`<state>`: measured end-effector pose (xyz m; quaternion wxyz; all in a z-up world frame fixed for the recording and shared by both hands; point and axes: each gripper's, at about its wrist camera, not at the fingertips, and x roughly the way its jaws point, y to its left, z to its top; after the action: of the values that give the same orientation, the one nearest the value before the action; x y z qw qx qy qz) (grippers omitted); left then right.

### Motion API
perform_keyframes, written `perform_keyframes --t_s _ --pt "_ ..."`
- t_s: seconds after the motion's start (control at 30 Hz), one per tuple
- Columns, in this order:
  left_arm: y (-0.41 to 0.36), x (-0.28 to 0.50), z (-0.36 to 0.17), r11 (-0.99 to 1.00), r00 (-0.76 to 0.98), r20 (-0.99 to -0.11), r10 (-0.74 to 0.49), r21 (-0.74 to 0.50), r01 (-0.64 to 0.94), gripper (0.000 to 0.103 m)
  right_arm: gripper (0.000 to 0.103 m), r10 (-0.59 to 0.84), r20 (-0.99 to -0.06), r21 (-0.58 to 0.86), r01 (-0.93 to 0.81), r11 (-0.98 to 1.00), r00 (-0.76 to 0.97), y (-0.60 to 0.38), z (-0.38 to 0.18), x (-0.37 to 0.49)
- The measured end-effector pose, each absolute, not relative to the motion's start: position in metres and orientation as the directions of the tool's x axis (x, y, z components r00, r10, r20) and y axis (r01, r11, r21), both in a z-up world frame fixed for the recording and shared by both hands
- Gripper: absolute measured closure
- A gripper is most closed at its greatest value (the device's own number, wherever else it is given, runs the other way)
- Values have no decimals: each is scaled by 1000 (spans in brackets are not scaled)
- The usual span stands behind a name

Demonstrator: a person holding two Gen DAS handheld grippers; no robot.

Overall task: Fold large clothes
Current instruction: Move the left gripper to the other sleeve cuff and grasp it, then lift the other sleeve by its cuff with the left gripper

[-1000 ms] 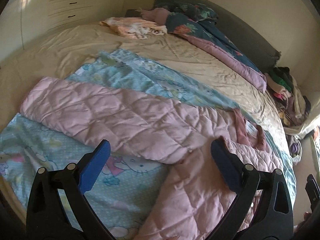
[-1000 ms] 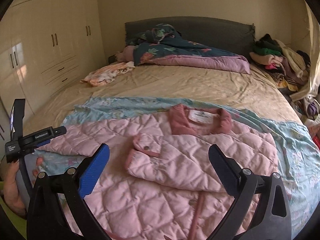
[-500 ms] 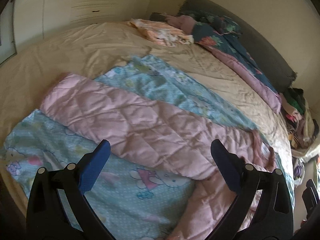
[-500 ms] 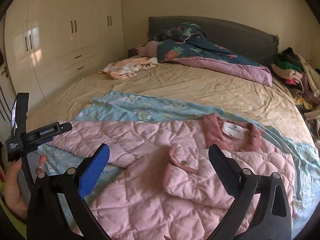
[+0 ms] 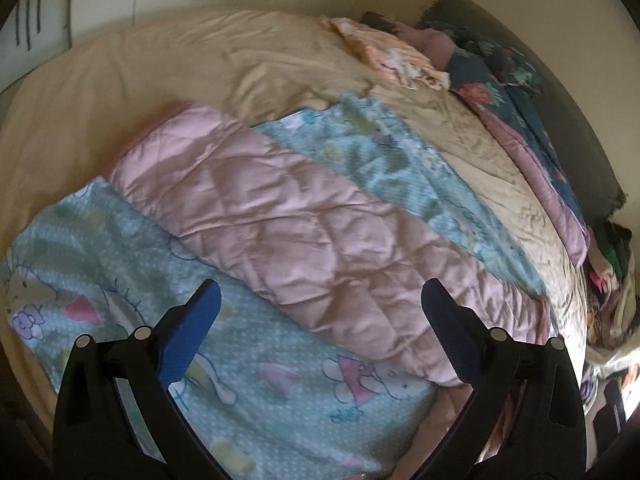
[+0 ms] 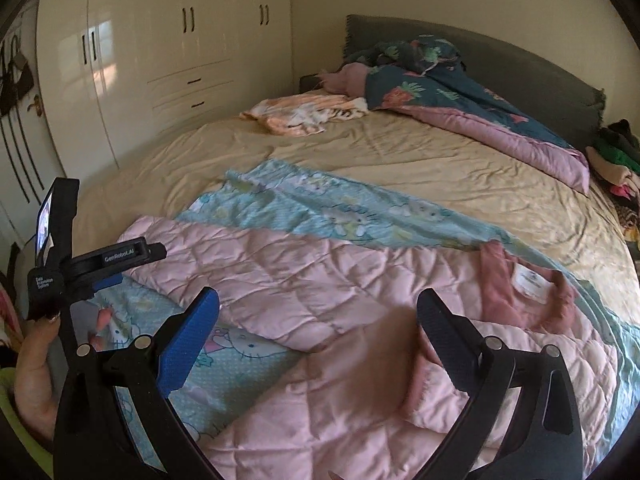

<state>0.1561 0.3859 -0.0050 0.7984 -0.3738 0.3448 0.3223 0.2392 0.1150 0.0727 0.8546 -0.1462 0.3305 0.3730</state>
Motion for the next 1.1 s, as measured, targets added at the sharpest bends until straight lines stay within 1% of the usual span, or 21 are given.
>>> perform_keyframes --t_s 0.27,0.4,0.5,0.67,0.77,0.87,0.9,0.93,0.97,1.0,1.03,1.07,1.1 --pt "420 144 -31 413 531 -817 225 -413 -812 9 4 539 -712 22 -753 658 450 139 48 242" --pt "436 137 -53 338 561 -812 159 -489 -804 9 4 526 -725 20 -749 662 445 137 38 243" --pt "447 134 -65 290 563 -813 150 -509 -811 9 4 512 -734 23 -738 674 446 131 31 247" --pt "463 139 -77 255 571 -802 176 -523 -813 9 4 505 -739 36 -721 692 447 117 27 250" --pt "475 137 -79 230 602 -766 225 -559 -797 9 4 497 -739 34 -711 702 455 105 26 249" --pt "483 137 -79 224 599 -761 251 -556 -800 10 4 486 -740 30 -699 714 465 91 26 249" --pt "485 137 -80 229 594 -760 265 -548 -804 14 4 480 -739 26 -692 721 473 85 26 249" --pt "486 137 -80 229 586 -763 273 -540 -810 24 4 477 -738 25 -687 726 478 80 26 249" --pt "487 138 -80 228 578 -766 281 -532 -816 30 4 473 -736 29 -676 736 484 72 26 250" --pt "487 136 -78 230 571 -766 296 -523 -821 45 4 471 -736 31 -669 742 487 66 26 250" --pt "486 135 -75 237 570 -761 309 -519 -821 57 4 467 -735 34 -660 750 493 60 27 251" --pt "486 134 -71 245 570 -757 319 -515 -821 60 4 463 -732 39 -648 761 500 53 28 252" --pt "484 132 -64 259 580 -745 329 -519 -814 68 4 463 -728 46 -638 769 506 45 29 252"
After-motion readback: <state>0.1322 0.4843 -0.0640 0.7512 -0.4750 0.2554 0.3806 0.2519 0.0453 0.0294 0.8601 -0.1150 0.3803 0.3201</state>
